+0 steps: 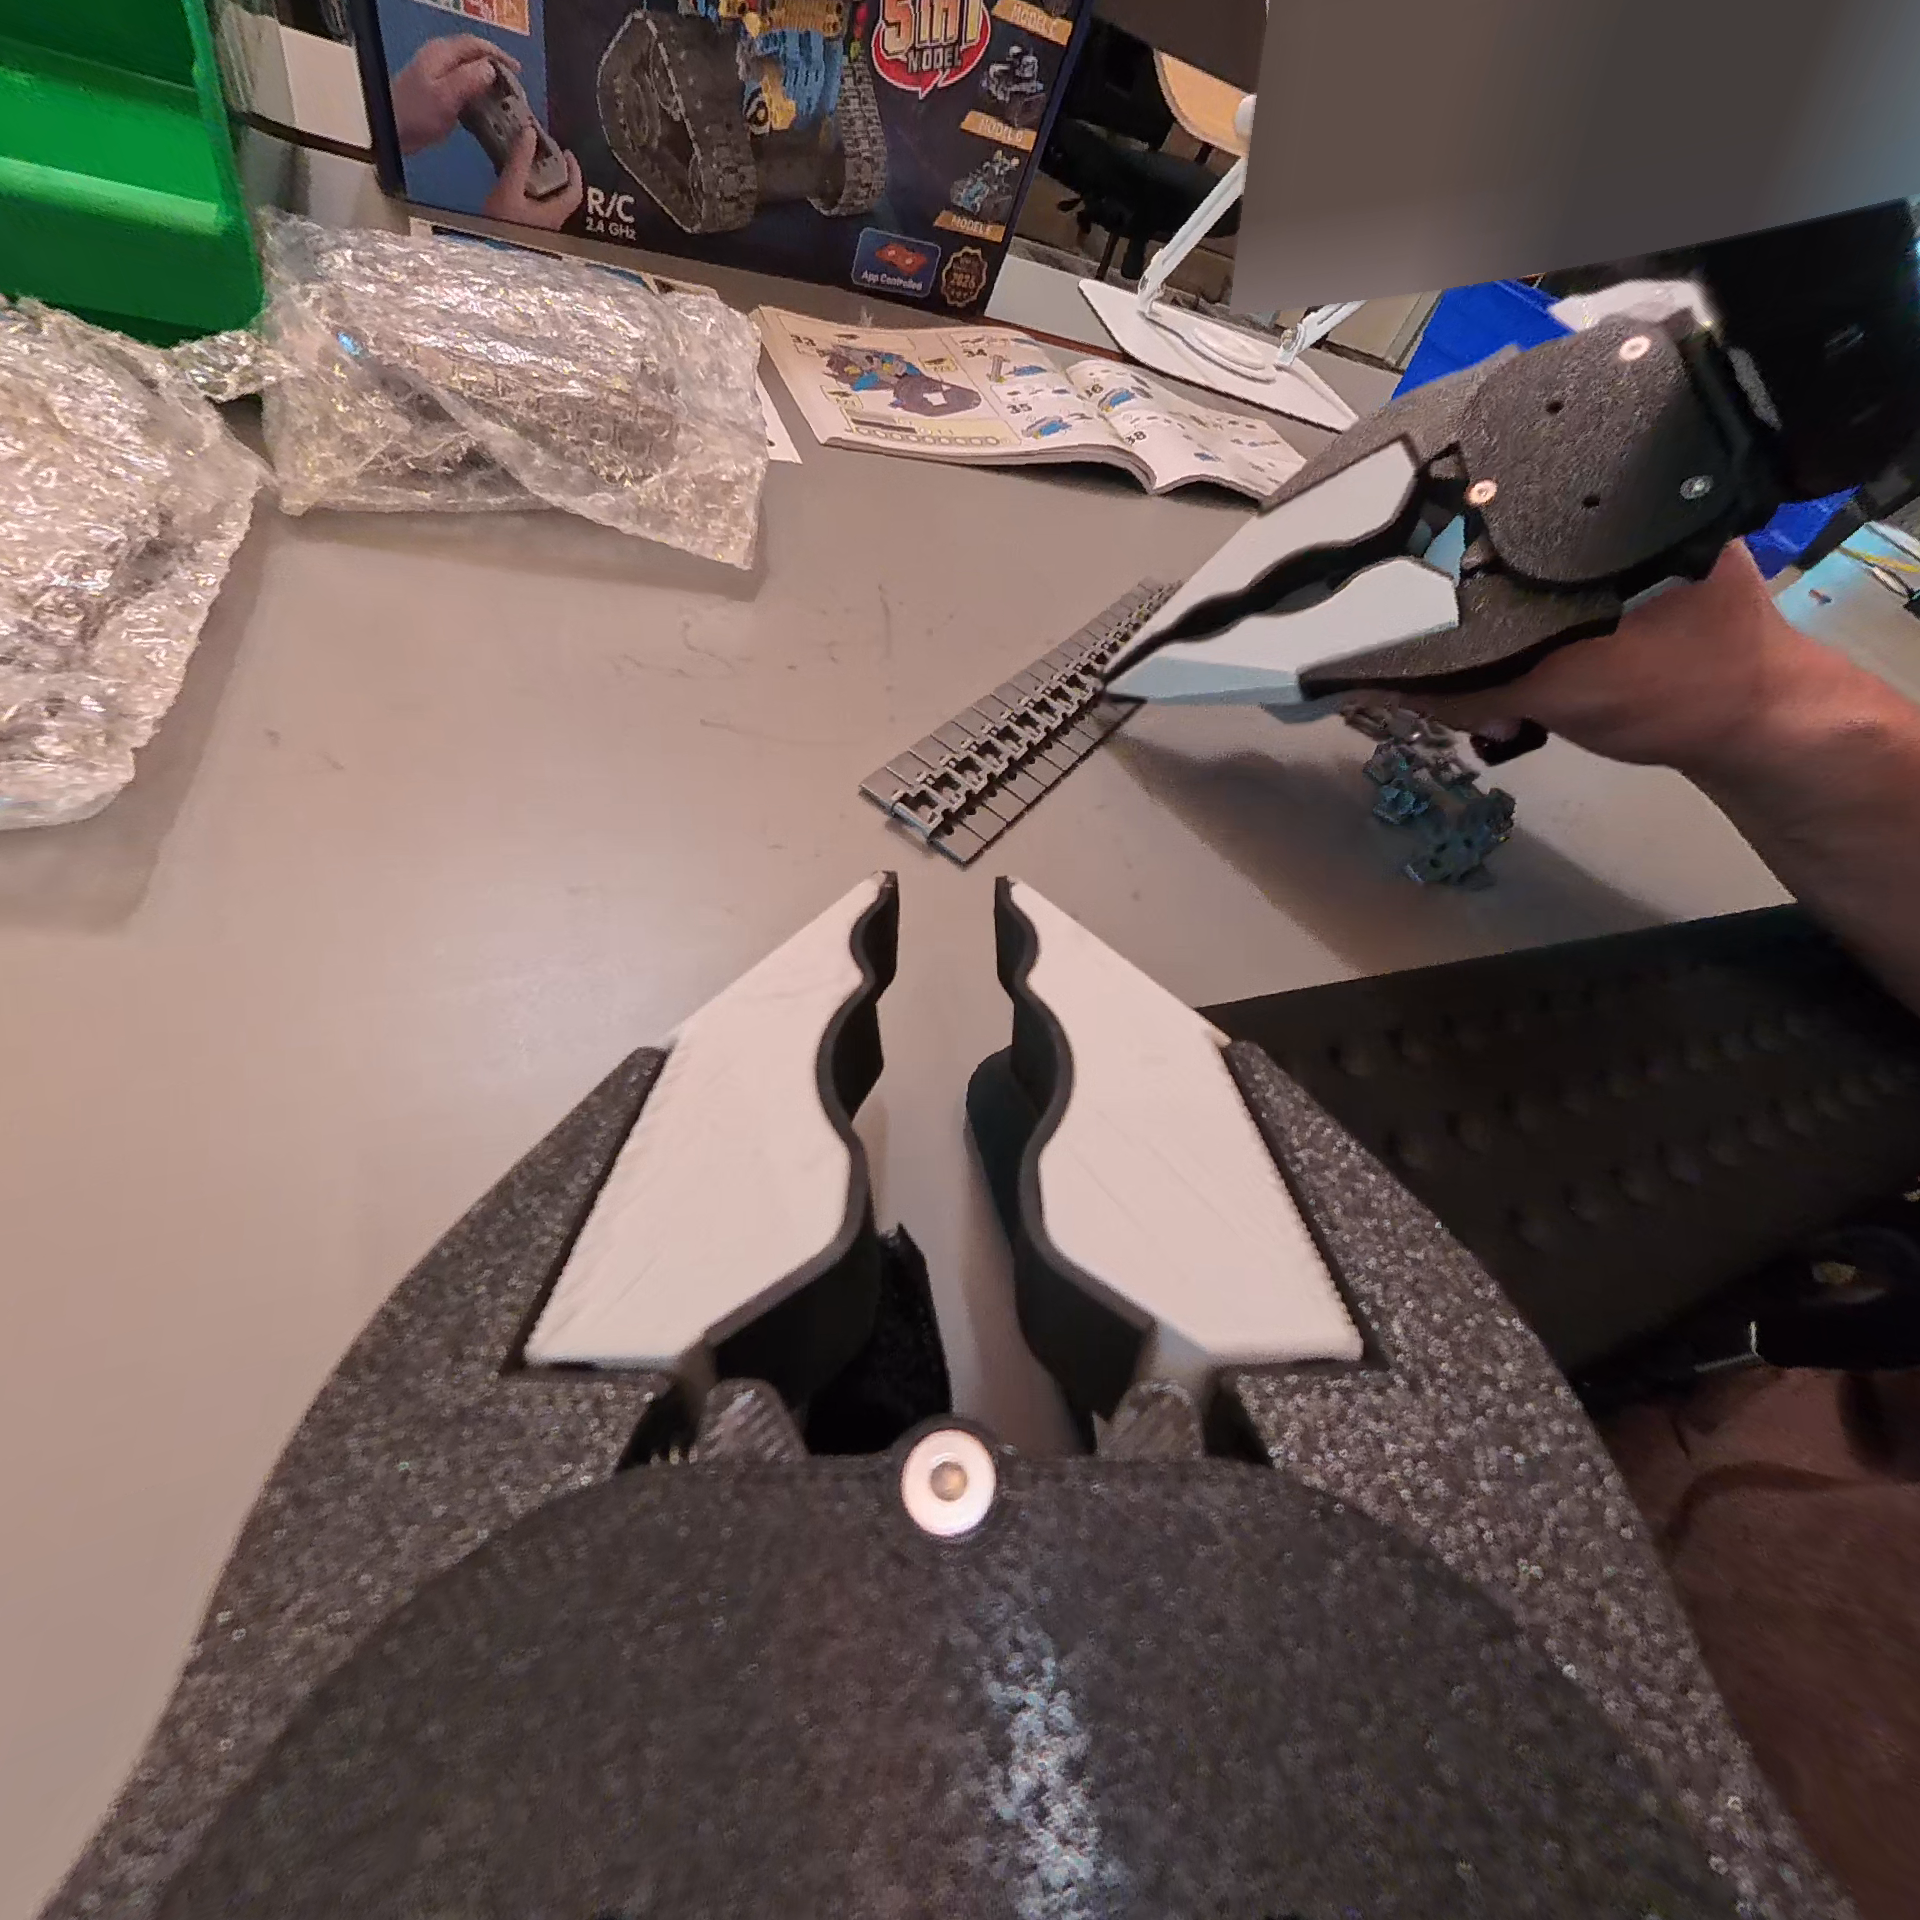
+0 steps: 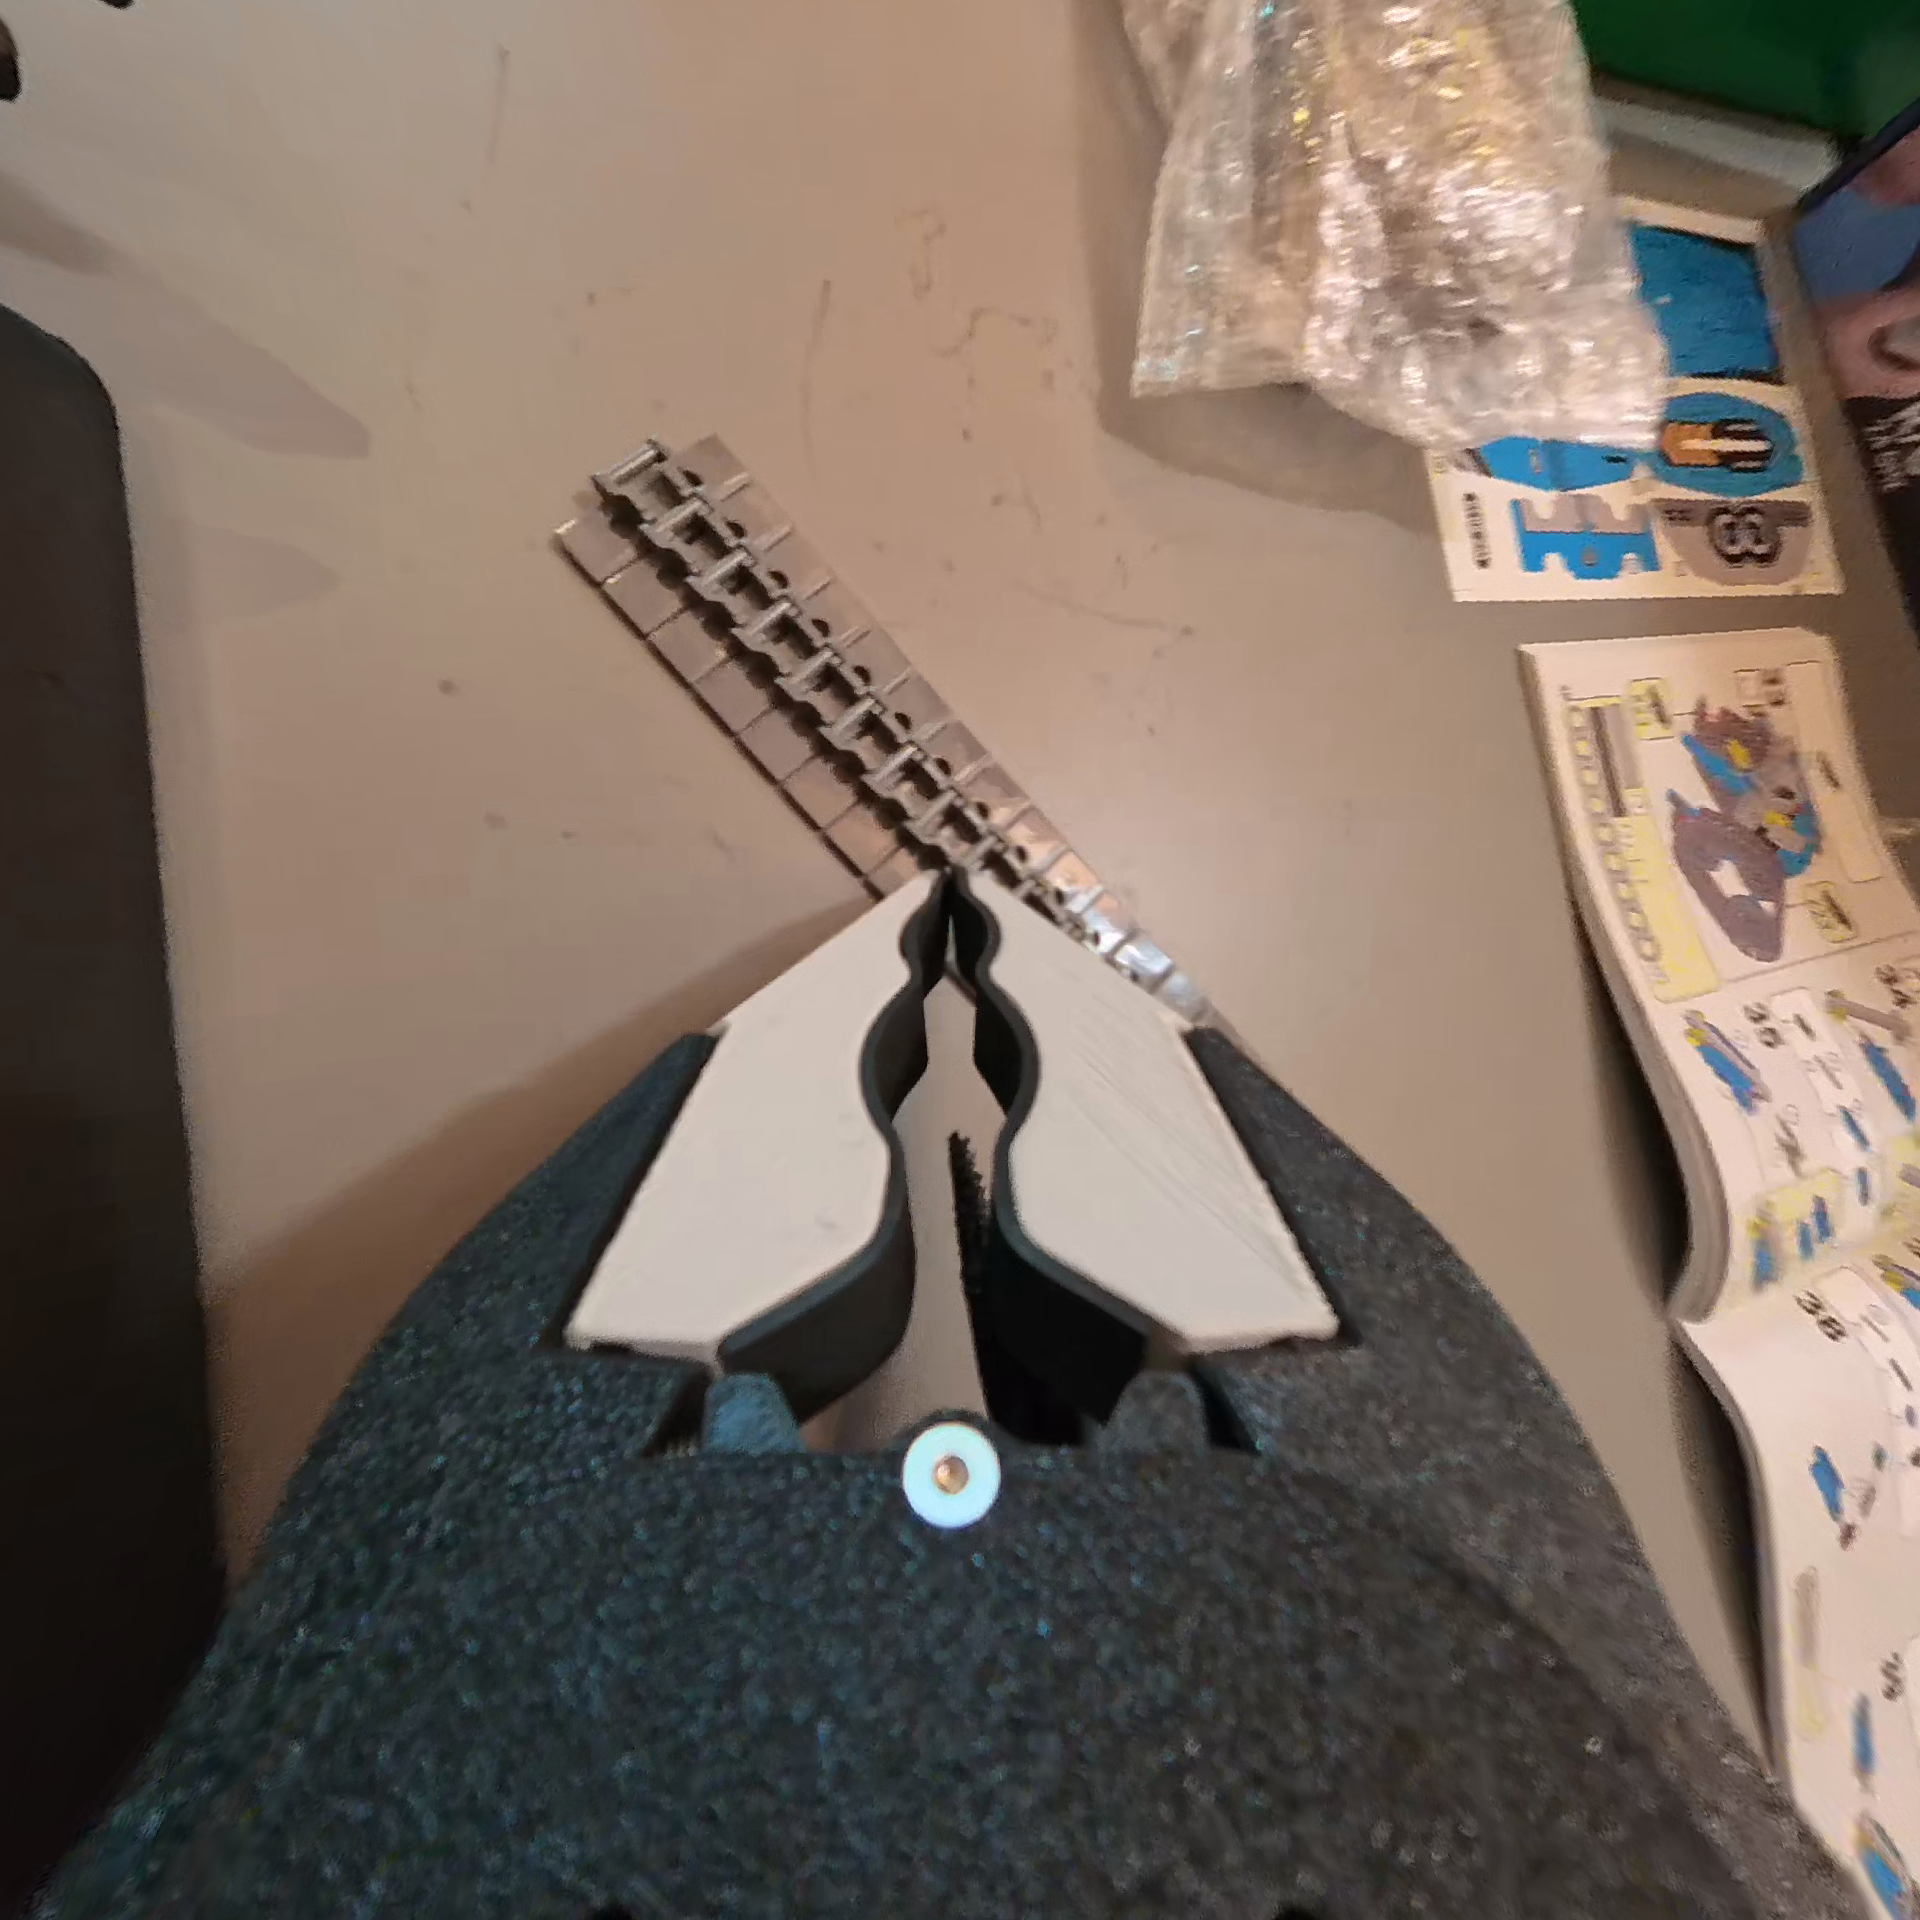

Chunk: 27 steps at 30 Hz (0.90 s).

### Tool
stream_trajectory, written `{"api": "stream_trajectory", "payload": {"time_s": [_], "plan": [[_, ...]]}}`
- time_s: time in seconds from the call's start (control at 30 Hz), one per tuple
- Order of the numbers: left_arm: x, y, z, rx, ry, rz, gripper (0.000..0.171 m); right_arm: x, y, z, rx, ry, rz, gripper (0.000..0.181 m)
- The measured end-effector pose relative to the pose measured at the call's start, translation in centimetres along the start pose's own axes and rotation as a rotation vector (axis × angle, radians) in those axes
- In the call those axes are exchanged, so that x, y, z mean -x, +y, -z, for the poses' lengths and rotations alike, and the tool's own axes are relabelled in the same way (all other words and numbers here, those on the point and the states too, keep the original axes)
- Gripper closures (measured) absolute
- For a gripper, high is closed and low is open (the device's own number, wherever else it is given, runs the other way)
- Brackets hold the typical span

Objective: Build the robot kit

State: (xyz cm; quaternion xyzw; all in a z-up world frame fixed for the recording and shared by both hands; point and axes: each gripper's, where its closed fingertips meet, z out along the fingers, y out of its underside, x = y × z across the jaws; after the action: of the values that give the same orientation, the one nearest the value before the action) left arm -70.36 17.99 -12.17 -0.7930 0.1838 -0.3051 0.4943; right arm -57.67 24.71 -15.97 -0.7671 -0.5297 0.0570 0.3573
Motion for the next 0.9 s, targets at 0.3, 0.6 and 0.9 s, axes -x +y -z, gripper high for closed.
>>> {"api": "stream_trajectory", "payload": {"time_s": [0.3, 0.6, 0.9], "plan": [[0.0, 0.1, -0.1, 0.004, 0.001, -0.002, 0.154, -0.1, 1.0, -0.2, 0.028, -0.009, 0.014, 0.181], [0.1, 0.1, -0.1, 0.008, -0.004, -0.005, 0.154, -0.7, 1.8, 0.3, 0.033, -0.002, -0.036, 0.181], [0.0, 0.3, -0.4, 0.019, -0.004, -0.013, 0.154, -0.6, 1.9, 0.4, 0.027, 0.011, -0.029, 0.181]]}}
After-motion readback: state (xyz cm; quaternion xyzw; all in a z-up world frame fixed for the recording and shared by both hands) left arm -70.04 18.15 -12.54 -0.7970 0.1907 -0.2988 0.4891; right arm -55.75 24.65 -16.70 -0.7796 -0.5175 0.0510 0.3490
